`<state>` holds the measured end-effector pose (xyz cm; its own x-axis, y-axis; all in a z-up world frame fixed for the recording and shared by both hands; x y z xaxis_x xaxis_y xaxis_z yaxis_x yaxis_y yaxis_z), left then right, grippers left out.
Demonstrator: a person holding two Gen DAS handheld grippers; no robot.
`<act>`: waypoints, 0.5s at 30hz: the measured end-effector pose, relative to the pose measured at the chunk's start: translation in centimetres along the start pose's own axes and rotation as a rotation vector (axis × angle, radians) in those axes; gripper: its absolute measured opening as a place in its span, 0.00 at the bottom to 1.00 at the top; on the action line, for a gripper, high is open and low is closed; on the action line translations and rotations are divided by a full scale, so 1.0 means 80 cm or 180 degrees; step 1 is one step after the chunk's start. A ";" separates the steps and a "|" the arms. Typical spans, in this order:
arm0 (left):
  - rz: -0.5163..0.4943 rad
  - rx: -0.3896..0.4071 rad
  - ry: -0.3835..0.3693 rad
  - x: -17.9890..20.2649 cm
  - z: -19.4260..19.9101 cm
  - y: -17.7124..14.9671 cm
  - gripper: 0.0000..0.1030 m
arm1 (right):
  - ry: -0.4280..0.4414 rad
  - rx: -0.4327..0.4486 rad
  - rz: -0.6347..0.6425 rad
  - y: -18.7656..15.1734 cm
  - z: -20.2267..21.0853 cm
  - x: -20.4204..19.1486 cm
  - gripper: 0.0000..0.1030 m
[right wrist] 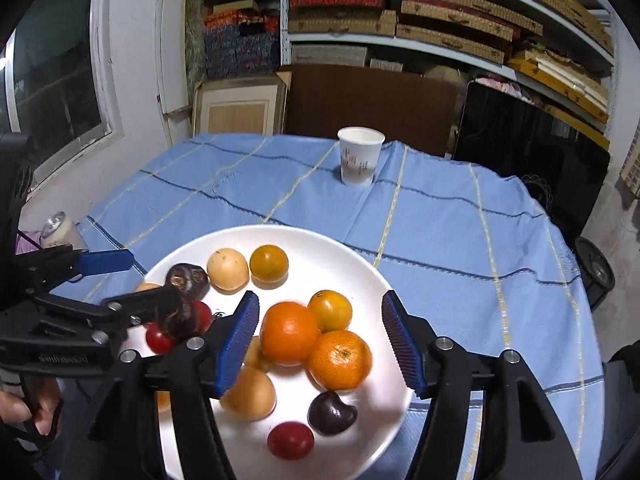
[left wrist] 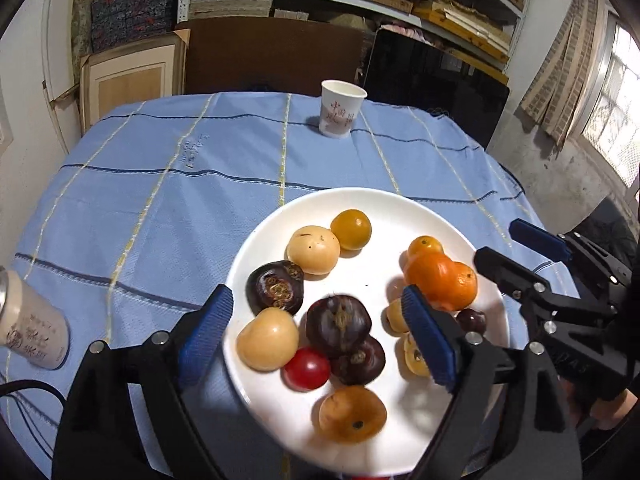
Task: Organize fruits
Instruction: 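Carry the brown fruit and orange onto the plate and release both, then withdraw both open tools from the plate back toward the remaining fruits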
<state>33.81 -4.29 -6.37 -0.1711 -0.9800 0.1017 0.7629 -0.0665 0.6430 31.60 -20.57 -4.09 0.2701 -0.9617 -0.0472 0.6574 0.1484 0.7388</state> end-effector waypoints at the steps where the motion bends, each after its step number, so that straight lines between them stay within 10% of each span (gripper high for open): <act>1: 0.0035 0.0018 -0.0023 -0.003 0.009 -0.003 0.82 | 0.0009 0.0036 -0.0009 -0.001 0.013 -0.002 0.62; 15: -0.0375 0.0258 0.0300 -0.010 0.097 -0.168 0.91 | 0.0273 -0.0281 0.0081 -0.157 0.087 -0.085 0.62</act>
<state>18.82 -1.13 -9.19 -0.1944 -0.9798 -0.0471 0.6876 -0.1703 0.7058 16.59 -17.49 -8.41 0.3442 -0.9346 -0.0894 0.7080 0.1959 0.6786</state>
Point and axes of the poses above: each gripper's, at about its wrist camera, not at the fingertips, and z roughly against the way its jaws point, x to its right, y to its top, the point moved 5 cm from there along -z, roughly the way its jaws point, and after that the axes turned 5 degrees about y, right-handed, at the moved point
